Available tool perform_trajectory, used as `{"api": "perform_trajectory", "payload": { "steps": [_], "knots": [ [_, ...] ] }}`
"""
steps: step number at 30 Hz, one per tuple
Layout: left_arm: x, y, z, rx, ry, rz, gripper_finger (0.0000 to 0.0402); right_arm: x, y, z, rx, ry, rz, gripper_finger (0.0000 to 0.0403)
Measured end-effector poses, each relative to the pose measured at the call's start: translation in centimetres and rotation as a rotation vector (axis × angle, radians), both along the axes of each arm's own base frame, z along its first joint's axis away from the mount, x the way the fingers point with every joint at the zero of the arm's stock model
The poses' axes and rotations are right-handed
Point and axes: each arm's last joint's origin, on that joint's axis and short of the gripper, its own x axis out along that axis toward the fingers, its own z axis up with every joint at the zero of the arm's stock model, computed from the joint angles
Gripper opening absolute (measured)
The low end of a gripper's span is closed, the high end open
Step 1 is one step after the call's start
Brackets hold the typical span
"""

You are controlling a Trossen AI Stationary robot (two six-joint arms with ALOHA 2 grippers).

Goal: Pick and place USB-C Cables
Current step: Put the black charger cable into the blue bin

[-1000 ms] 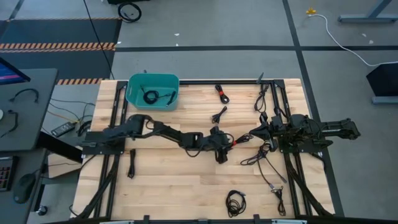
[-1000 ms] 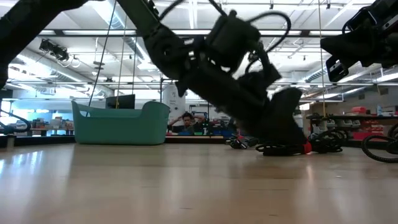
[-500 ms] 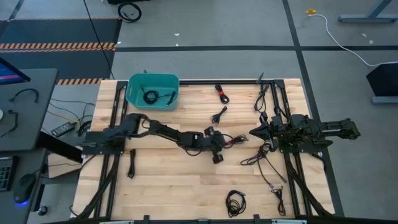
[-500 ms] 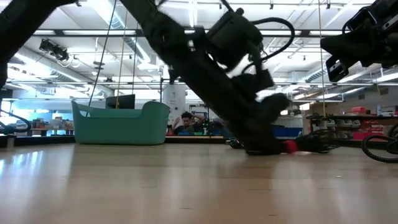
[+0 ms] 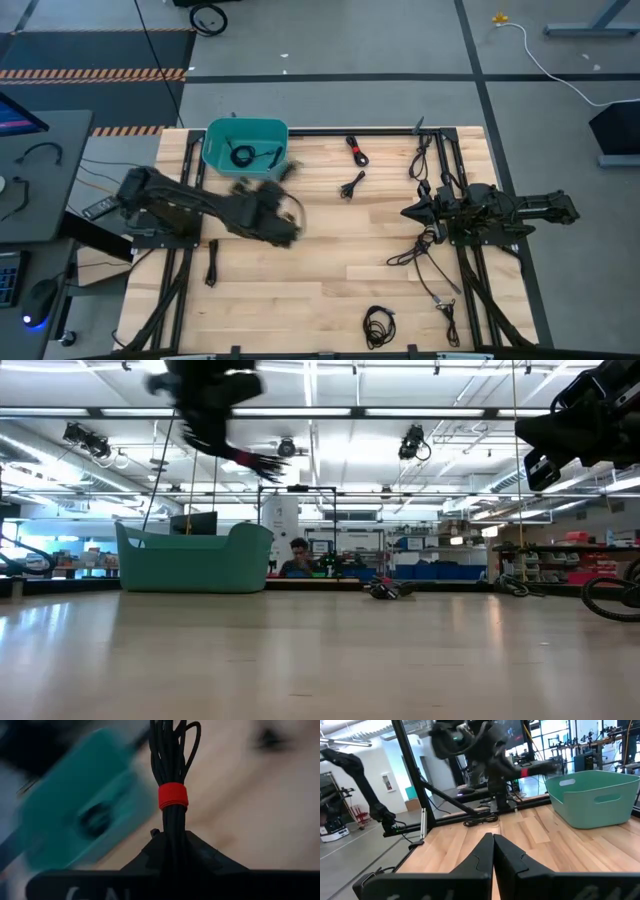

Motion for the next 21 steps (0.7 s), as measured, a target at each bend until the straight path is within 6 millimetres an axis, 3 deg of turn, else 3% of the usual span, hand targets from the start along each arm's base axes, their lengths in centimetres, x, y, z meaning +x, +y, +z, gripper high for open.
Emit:
{"api": "perform_trajectory", "payload": {
  "steps": [3,8,14,21],
  "knots": [
    [-2.3,1.9,1.6,0.017,-0.002,0.150,0.0050,0.0,0.0,0.0,0.000,0.000,0.000,0.0013],
    [-2.8,6.5,1.5,-0.018,0.015,0.255,0.0050,0.0,0.0,0.0,0.000,0.000,0.000,0.0013],
    [-3.8,12.8,-2.2,-0.124,0.151,0.369,0.0050,0.0,0.0,0.0,0.000,0.000,0.000,0.0013],
    [-4.2,19.4,-7.3,-0.238,-0.043,0.343,0.0055,0.0,0.0,0.0,0.000,0.000,0.000,0.0013]
  ]
}}
